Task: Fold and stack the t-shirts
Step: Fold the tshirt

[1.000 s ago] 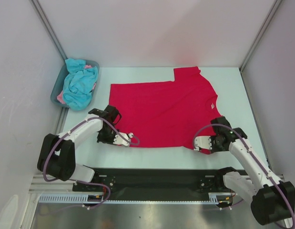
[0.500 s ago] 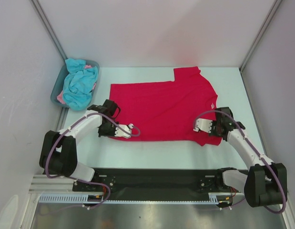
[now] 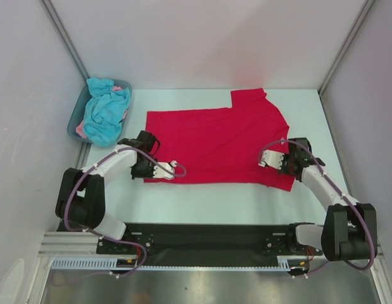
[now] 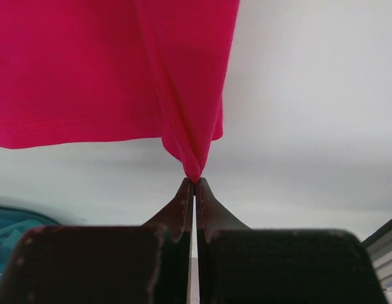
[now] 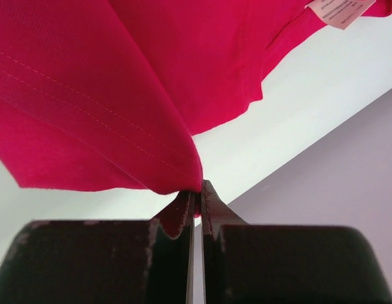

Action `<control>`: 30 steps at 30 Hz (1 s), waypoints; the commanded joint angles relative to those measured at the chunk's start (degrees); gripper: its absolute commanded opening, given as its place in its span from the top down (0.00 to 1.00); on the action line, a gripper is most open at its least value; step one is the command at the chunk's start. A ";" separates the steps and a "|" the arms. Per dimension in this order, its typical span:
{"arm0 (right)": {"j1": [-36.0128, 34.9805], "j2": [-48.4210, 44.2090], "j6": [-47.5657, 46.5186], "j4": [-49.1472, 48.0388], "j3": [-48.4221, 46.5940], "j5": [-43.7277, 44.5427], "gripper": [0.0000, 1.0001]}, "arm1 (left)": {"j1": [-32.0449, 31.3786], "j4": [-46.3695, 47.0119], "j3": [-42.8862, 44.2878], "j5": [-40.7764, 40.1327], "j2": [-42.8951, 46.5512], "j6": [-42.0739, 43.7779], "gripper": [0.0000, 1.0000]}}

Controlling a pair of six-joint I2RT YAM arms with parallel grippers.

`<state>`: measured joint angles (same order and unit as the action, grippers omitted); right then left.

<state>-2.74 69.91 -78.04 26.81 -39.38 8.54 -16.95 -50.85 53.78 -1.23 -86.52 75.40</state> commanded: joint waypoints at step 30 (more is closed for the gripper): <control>2.30 12.36 2.37 -20.30 -7.91 3.68 1.00 | 1.04 -4.78 16.97 2.73 -5.76 -1.13 1.00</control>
<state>-0.89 81.67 -76.38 9.65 -44.93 10.66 -15.53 -54.35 70.83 1.69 -92.01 73.10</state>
